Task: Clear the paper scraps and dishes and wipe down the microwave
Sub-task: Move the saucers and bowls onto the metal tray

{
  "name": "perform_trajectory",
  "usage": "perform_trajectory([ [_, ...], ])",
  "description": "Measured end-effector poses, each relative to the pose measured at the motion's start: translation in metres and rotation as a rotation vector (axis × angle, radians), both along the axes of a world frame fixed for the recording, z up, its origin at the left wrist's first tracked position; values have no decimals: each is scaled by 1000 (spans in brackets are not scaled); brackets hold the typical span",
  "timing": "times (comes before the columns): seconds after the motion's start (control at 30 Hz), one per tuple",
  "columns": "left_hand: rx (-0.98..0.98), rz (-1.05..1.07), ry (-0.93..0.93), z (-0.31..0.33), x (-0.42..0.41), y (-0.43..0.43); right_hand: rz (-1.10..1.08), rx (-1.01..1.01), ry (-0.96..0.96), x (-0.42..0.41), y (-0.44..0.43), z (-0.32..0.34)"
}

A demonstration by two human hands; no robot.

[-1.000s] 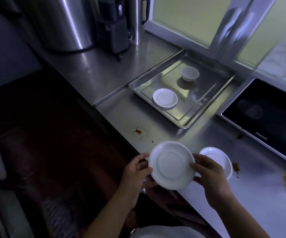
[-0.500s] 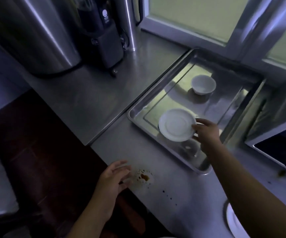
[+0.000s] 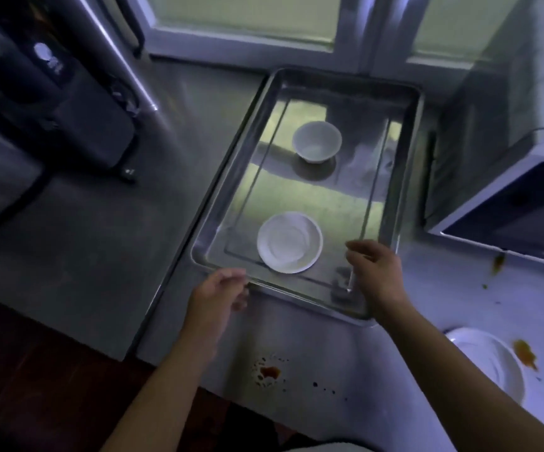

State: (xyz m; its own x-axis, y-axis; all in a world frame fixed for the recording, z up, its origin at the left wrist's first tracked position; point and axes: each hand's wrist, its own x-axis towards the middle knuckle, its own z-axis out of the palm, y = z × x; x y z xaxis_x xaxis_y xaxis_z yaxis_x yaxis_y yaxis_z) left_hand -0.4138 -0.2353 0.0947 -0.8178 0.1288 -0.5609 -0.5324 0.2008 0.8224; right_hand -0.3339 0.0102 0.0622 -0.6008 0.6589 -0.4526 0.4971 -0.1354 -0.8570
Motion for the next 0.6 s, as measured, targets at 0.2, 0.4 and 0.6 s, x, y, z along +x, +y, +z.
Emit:
perform_trajectory([
  [0.2, -274, -483, 299, -40, -77, 44, -254, 27, -58, 103, -17, 20],
  [0.4, -422, -704, 342, -65, -108, 61, -671, 29, -268, 138, -8, 6],
  [0.6, -533, -784, 310, -80, -109, 71, -924, 14, -429, 159, -3, -4],
])
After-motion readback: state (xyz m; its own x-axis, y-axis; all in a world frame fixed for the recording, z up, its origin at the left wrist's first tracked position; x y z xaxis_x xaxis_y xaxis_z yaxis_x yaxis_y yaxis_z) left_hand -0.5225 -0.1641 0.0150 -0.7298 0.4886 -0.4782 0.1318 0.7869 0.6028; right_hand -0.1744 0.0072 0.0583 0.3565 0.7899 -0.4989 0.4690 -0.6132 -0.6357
